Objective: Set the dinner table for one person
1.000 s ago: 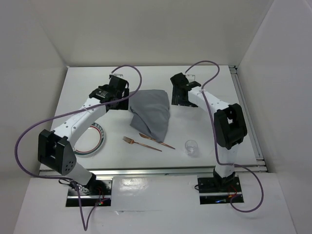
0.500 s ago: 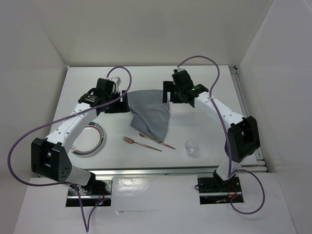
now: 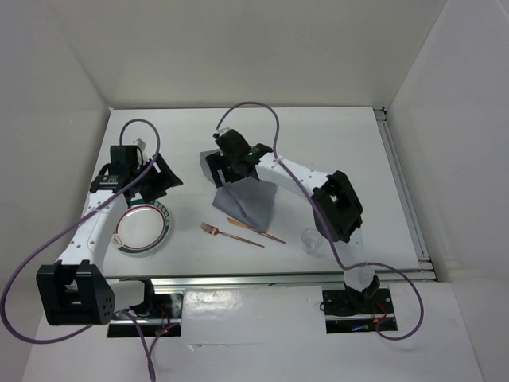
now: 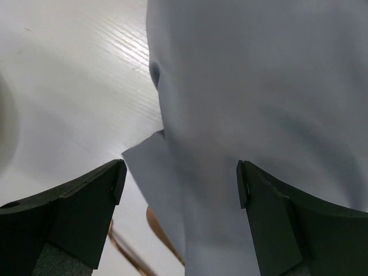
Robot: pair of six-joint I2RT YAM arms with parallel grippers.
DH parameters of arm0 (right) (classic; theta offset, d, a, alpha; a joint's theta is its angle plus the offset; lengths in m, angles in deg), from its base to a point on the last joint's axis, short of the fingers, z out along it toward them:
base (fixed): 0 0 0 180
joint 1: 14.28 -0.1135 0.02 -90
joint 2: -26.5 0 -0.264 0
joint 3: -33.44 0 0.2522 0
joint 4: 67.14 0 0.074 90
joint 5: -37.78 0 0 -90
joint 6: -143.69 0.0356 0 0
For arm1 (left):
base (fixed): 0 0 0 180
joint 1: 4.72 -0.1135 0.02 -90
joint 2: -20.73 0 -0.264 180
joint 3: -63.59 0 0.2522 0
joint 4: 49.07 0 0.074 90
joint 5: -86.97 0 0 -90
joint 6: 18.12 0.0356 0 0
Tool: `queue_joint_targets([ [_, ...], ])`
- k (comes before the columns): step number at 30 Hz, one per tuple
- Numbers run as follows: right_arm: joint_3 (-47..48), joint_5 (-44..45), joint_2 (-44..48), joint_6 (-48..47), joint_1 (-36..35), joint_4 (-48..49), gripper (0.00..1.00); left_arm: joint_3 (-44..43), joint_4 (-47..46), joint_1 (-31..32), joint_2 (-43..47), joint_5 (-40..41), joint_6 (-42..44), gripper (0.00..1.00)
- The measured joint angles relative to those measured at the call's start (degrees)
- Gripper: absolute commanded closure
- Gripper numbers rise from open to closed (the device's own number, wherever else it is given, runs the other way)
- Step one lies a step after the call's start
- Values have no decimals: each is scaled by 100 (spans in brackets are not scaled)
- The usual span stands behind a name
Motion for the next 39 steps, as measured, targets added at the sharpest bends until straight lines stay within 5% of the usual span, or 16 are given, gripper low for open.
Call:
queue_joint_targets([
  [5,625,-2,-883,-107,-4,-66,24,72,-2,-229,175,-63,-22,22],
  [6,767,9,-1019,-125,-4,-63,39,122,17,-271,175,-90,-22,22],
  [8,1058,57,-1266,-120,-4,-103,51,219,66,-345,175,-142,-17,22],
  [9,1182,81,-1349,-116,-4,-98,67,251,87,-363,173,-157,-9,22],
  [13,1438,155,-1456,-63,-4,-125,100,273,157,-396,173,-186,17,22],
  [14,1493,164,-1453,-42,-4,-133,100,273,162,-396,173,-208,24,22],
  [23,1023,-457,-616,138,348,-2,100,269,-52,-275,-219,-970,223,20],
  [30,-2531,-1902,2640,929,2426,1381,100,232,-68,94,-599,-1290,437,18],
  [31,-3195,-2111,3130,1097,2896,1655,80,199,-96,149,-599,-1325,466,18],
  [32,-3650,-2243,3418,1220,3228,1768,80,184,-131,179,-612,-1342,476,17],
  [33,-4183,-2439,3683,1340,3563,1965,45,157,-173,234,-634,-1349,483,17],
  [37,-5396,-2841,3915,1727,3978,1864,16,28,-275,599,-981,-1355,494,11],
  [39,-5517,-2879,3950,1794,3971,1633,15,-63,-258,780,-1202,-1294,496,10],
])
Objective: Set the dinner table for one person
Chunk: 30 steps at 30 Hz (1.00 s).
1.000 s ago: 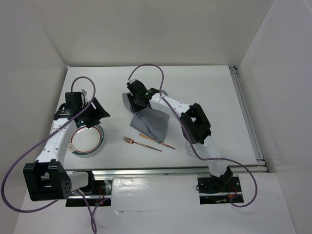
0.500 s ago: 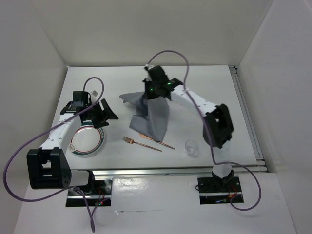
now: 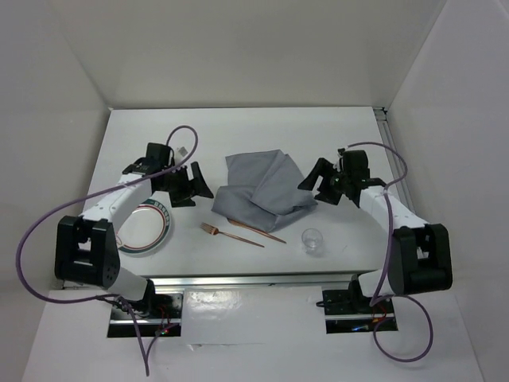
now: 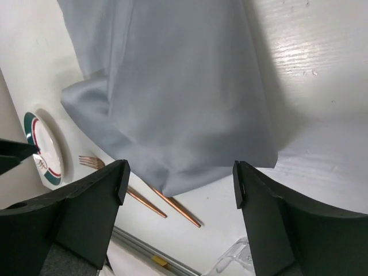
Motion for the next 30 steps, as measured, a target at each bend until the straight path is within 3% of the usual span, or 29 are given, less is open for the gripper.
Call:
queue_joint_targets([
  [5,149,319,520,92,107,-227,15,-409,129,463,-647,369,11,10],
  [10,767,442,776,-321,216,-402,21,-737,205,737,-1235,765,55,10],
  [12,1290,544,516,-649,-118,-645,17,-824,179,813,-1462,857,118,10],
  [15,1969,1051,-79,-1106,-1158,-879,11,-944,101,887,-1840,833,133,12],
  [21,2107,1980,-920,-1513,-2789,-1281,9,-951,-190,964,-2175,466,133,21],
  [24,2114,2376,-1239,-1567,-3086,-1307,9,-951,-284,1001,-2205,361,120,47],
  [25,2131,2538,-1377,-1582,-3182,-1314,9,-949,-306,1008,-2225,341,116,61],
  [26,2164,2691,-1506,-1604,-3241,-1316,9,-940,-326,1012,-2238,310,136,82],
  [27,2201,2861,-1661,-1626,-3311,-1305,9,-929,-341,1014,-2249,280,105,91],
  [28,2227,2992,-1799,-1637,-3383,-1287,9,-920,-345,1014,-2262,262,136,100],
  [30,2249,3244,-2052,-1687,-3550,-1241,9,-914,-354,1014,-2282,243,142,100],
])
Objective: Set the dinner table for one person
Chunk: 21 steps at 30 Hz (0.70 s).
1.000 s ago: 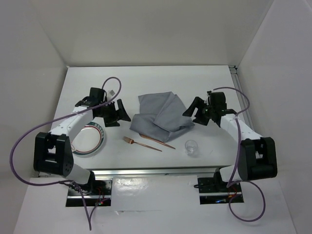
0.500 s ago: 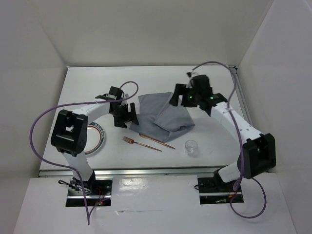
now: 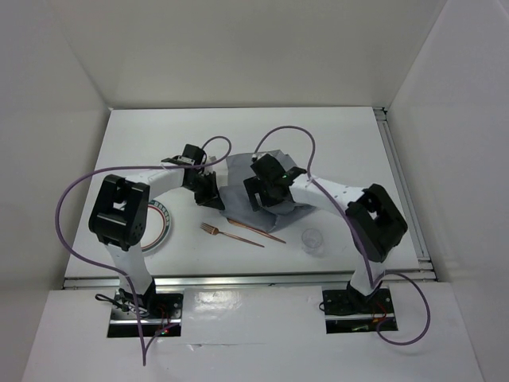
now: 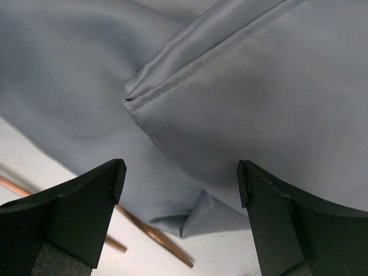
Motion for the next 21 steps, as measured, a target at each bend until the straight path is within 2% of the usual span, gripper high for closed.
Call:
queue_joint_targets([
  [4,101,358,-448,-90,-210,22,10,2,4,0,-7,-17,-7,100],
  [7,330,498,-809,-114,-232,76,17,2,11,0,-7,-46,-7,100],
  [10,472,743,-1093,-92,-232,184,44,0,24,0,-7,-129,-7,100],
  [11,476,835,-1143,-52,-232,205,59,2,28,0,-4,-151,-7,100],
  [14,487,1016,-1174,17,-212,267,83,0,52,0,17,-186,-9,100],
  [15,490,1078,-1174,59,-210,271,96,2,66,0,42,-201,-9,100],
  [16,490,1132,-1174,94,-203,271,100,2,90,0,63,-210,-7,100],
  [21,509,1130,-1082,136,7,256,100,-22,219,-33,256,-243,-7,100],
])
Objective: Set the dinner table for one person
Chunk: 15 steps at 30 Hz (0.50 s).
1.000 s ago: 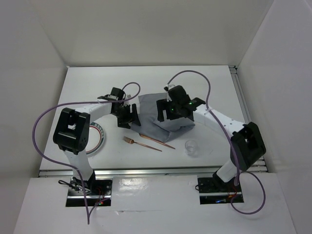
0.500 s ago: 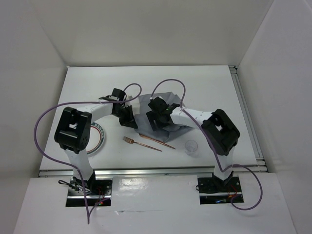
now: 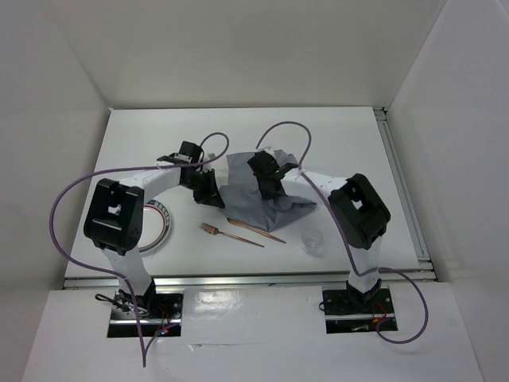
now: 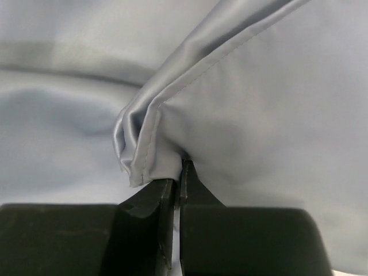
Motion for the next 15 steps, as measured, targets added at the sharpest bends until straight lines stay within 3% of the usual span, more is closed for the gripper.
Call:
queue_joint_targets([
  [4,142,-719,570,-103,824,-57,99,-212,184,-131,72,-31,4,100],
  [9,1493,-1930,839,-284,2420,28,100,-826,361,-417,92,9,-13,100],
  [15,2420,-3674,671,295,4098,310,100,-2527,680,-717,7,120,-179,100],
])
